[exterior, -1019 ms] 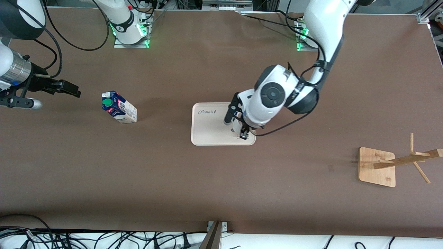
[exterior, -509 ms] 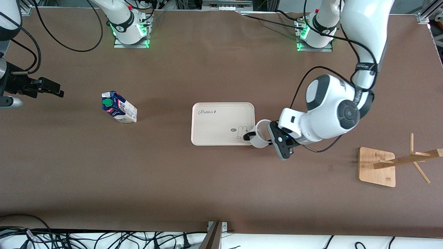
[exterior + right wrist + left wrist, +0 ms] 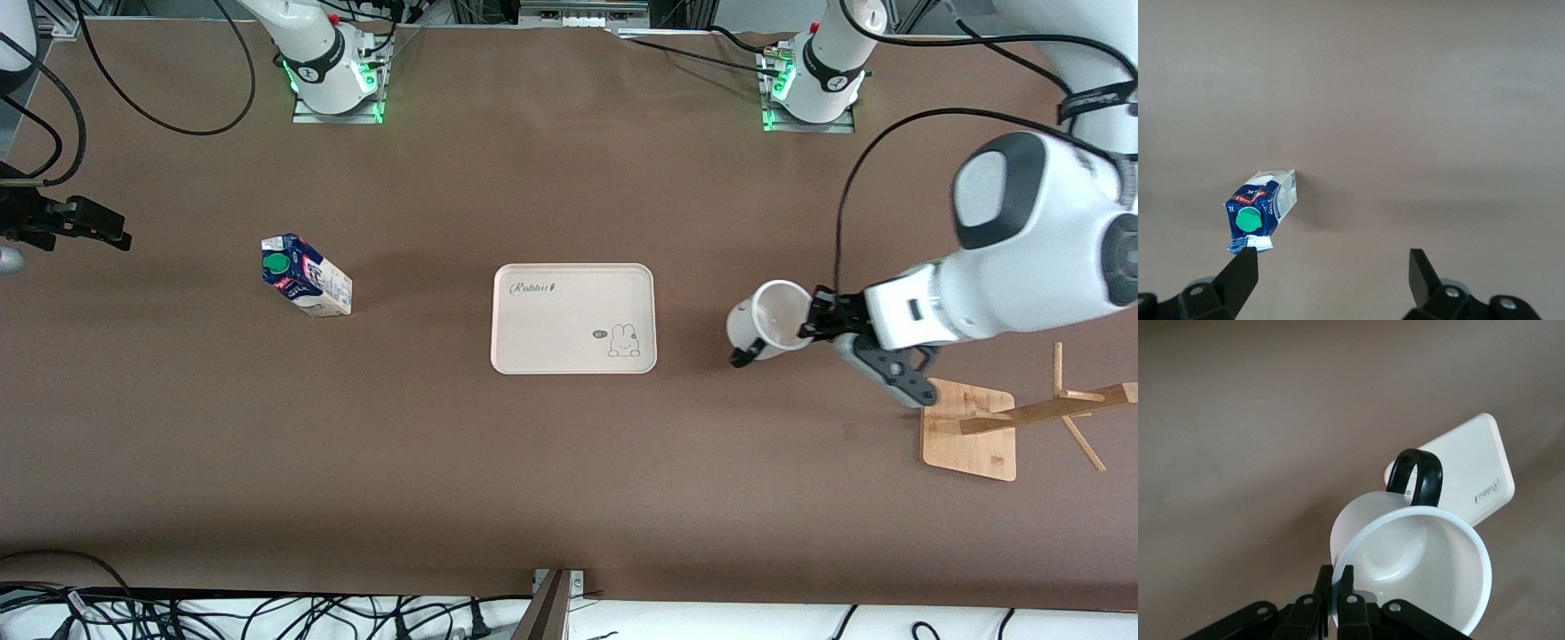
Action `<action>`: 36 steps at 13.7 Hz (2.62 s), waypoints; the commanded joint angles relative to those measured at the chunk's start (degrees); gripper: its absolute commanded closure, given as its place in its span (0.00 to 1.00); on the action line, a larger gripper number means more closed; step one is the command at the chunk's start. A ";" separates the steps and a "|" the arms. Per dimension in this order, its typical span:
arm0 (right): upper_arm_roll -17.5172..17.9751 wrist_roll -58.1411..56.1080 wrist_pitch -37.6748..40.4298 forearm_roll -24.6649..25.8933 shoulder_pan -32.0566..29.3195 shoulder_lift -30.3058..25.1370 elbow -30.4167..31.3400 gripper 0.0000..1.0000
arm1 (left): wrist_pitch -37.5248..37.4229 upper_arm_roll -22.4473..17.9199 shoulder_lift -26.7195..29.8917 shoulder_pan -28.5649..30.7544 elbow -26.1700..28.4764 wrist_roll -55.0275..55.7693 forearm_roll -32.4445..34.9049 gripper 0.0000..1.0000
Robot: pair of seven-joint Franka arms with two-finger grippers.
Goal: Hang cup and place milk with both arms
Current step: 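Carry the mug with the left gripper toward the wooden mug stand, then lower the mug handle onto a stand peg with the left gripper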
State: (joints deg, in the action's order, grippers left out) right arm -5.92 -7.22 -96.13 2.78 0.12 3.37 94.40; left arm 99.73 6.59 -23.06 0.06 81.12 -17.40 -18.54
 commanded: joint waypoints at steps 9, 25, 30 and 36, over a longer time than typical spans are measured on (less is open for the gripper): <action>1.26 3.80 3.40 -0.50 -1.27 -1.52 -2.10 0.00 | -11.24 0.53 5.16 25.67 2.03 6.76 -9.38 1.00; -0.67 2.74 3.32 -4.01 -1.18 -1.08 -7.21 0.00 | -4.99 -0.09 -3.39 31.14 -6.68 2.11 -9.50 1.00; 0.29 4.75 3.32 -4.10 -1.09 -1.08 -7.21 0.00 | -4.99 -0.44 -4.27 31.50 -7.03 2.19 -8.01 0.30; 1.88 6.88 3.41 -3.66 -1.09 -0.82 -7.21 0.00 | -5.34 0.43 -2.26 30.98 -7.64 2.10 -0.03 0.00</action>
State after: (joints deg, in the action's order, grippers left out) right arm -4.39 -1.01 -93.87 -0.56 -0.67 2.34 88.16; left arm 95.56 6.11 -26.28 31.49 75.04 -14.70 -21.86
